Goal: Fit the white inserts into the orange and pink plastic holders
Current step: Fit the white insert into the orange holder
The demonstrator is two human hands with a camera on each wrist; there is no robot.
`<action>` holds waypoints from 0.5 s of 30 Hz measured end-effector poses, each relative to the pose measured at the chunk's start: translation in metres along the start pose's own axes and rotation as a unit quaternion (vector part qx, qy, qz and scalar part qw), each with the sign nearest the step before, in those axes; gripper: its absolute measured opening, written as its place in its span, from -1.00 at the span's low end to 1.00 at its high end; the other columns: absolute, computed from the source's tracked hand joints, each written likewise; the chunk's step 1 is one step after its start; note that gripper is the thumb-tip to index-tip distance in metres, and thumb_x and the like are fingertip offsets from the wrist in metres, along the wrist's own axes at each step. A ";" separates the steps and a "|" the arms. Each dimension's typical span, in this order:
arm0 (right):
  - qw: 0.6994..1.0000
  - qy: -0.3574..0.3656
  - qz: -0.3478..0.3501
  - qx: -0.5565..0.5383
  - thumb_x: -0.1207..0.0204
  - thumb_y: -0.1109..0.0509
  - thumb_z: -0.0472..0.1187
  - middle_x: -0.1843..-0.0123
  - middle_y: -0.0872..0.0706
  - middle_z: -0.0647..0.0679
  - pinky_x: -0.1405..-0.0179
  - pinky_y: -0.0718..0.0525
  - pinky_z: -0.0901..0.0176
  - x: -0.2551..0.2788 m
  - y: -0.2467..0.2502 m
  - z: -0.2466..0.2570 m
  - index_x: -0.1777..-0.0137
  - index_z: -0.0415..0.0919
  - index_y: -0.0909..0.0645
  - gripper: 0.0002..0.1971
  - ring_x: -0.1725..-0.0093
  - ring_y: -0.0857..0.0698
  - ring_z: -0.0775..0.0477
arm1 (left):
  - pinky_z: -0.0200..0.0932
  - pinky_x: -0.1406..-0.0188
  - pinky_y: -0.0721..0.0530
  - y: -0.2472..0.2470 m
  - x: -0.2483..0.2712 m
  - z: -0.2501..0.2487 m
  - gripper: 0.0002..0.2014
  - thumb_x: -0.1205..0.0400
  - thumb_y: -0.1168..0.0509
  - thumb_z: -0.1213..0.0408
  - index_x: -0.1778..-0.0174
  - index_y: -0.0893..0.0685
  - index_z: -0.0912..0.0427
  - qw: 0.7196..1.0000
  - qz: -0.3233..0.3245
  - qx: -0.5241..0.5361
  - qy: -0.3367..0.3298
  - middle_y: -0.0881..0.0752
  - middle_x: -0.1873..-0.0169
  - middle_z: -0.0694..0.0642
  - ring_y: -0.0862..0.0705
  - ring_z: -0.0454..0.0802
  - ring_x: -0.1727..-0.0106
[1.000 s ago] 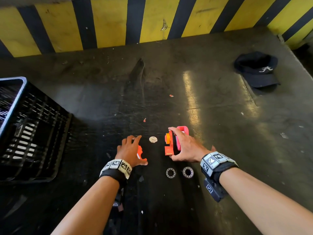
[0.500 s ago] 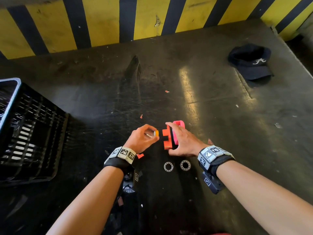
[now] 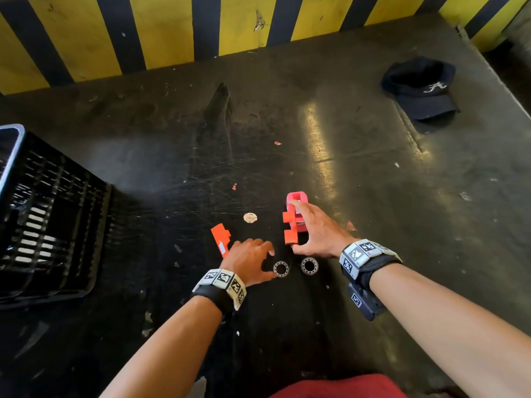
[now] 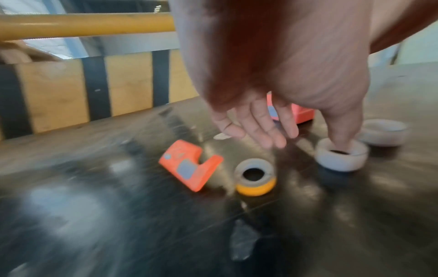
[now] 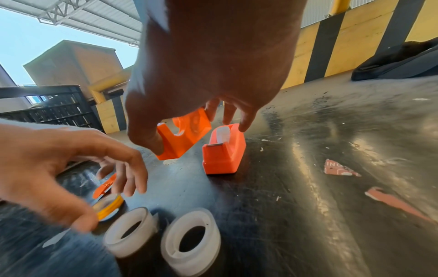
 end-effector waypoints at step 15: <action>1.000 -0.006 -0.014 -0.002 -0.31 -0.68 0.04 -0.74 -0.34 -0.13 -0.64 -0.42 -0.08 0.008 0.013 -0.010 -0.78 -0.01 -0.05 0.13 -0.73 -0.29 -0.15 | -0.04 -0.14 -0.84 0.032 -0.008 0.012 -0.58 -0.44 -0.62 0.31 -0.20 -0.72 0.10 0.933 -0.116 0.333 0.072 -0.84 -0.03 0.05 -0.85 -0.07 0.00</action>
Point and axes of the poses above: each hand's wrist, its own x-axis away from the middle knuckle, its own y-axis out of the back of the hand, z = x × y, the point moved 6 cm from there along -x, towards the middle knuckle
